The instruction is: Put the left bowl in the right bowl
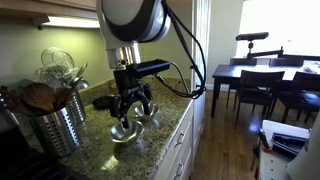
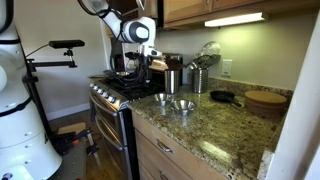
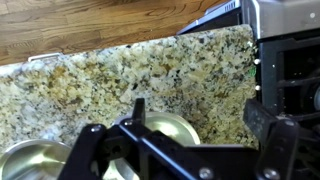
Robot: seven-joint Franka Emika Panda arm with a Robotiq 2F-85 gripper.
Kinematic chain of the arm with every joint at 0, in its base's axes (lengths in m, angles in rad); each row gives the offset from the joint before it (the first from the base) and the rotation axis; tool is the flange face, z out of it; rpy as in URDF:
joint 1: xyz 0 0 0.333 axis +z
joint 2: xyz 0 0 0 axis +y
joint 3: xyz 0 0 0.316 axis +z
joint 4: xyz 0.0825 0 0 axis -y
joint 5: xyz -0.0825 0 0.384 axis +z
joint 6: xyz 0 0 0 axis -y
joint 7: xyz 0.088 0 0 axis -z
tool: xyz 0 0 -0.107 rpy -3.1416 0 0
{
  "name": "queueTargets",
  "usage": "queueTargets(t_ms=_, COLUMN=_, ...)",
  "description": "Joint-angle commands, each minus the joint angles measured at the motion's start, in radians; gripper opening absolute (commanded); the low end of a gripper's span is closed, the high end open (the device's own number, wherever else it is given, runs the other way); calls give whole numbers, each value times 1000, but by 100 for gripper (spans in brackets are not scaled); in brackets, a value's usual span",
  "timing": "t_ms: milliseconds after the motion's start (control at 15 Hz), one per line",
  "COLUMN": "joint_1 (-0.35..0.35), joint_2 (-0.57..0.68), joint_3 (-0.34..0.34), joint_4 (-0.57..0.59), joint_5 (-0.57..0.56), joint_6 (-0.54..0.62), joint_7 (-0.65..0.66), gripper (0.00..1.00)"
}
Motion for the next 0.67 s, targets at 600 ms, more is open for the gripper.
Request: queueTargets(t_ms=600, joint_1=129, joint_2=292, joint_3=-57, joint_4=249, joint_5=-164, joint_6=47, joint_7=-24, gripper=100)
